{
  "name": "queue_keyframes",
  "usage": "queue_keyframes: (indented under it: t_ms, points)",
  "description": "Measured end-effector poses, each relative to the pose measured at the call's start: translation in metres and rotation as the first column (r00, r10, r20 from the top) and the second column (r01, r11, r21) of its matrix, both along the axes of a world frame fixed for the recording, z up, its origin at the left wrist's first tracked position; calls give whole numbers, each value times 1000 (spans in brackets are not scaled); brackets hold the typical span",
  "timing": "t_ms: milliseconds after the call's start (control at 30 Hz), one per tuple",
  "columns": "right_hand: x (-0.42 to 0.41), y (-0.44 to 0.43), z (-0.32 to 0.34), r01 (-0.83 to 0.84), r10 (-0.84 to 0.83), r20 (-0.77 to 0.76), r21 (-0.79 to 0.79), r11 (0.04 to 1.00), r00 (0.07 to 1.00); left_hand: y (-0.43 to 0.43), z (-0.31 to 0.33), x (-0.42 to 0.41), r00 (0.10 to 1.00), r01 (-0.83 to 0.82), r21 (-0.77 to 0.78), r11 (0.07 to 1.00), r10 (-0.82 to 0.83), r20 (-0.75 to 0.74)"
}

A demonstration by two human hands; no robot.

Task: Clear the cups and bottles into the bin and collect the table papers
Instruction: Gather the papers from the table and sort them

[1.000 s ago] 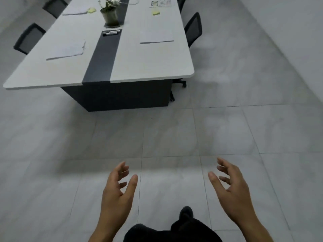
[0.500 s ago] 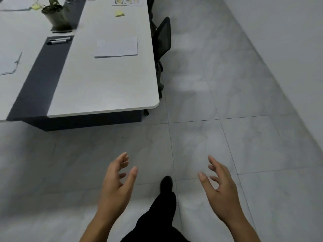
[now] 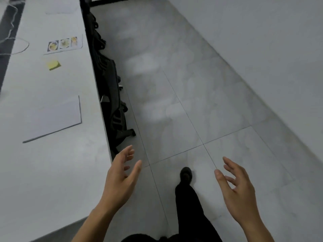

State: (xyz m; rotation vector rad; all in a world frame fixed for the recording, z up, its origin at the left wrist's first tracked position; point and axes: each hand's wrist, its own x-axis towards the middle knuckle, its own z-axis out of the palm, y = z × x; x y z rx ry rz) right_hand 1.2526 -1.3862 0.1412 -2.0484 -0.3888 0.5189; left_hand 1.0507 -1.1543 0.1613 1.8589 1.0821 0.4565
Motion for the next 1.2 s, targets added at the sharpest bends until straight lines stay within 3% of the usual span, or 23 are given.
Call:
queue_keyframes:
  t_ms: [233, 400, 600, 767, 1033, 1200]
  points:
    - [179, 173, -6, -161, 162, -9, 33, 986, 987, 122, 5, 151, 996, -90, -49, 995, 89, -29]
    - [291, 322, 28, -356, 355, 28, 42, 934, 935, 223, 28, 225, 967, -251, -27, 968, 252, 37]
    - [383, 495, 11, -485, 484, 28, 13, 874, 874, 355, -4, 303, 882, -456, -99, 884, 464, 84]
    - [453, 647, 8, -509, 510, 35, -31, 860, 860, 501, -12, 378, 875, -469, -113, 876, 479, 76]
    - [566, 857, 39, -481, 477, 73, 61, 874, 876, 735, 34, 486, 916, -395, 2, 919, 394, 72]
    - [630, 974, 4, -479, 478, 37, 72, 875, 878, 850, 8, 550, 904, -428, 18, 903, 428, 26]
